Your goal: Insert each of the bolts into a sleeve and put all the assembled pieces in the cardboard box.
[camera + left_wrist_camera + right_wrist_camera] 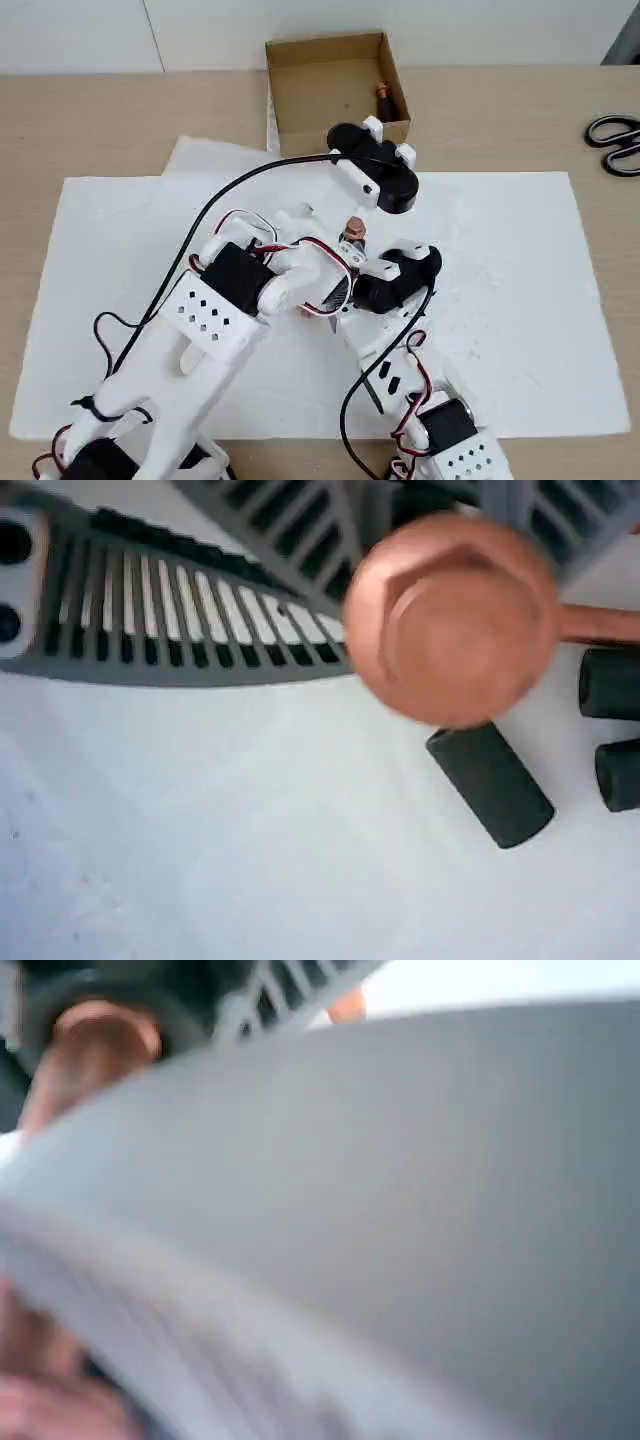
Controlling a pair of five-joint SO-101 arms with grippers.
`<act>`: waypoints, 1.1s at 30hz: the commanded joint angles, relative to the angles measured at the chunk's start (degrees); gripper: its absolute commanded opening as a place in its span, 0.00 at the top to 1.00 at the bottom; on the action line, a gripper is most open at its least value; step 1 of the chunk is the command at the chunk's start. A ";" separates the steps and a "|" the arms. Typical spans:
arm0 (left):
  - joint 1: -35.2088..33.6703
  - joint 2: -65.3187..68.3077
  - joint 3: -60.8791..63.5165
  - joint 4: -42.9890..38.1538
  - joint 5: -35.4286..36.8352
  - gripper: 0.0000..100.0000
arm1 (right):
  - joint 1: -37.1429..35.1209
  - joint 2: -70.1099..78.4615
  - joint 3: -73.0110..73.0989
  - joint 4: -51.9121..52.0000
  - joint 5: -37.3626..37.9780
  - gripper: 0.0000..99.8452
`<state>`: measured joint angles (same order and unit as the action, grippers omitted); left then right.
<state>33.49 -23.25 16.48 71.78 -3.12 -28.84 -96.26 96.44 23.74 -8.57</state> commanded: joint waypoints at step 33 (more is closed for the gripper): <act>-8.26 -6.42 -0.13 -0.18 1.76 0.91 | 0.31 -0.84 0.44 0.92 -0.09 1.00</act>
<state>26.55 -25.71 16.57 71.87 -1.80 -28.75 -96.09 96.44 24.79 -8.31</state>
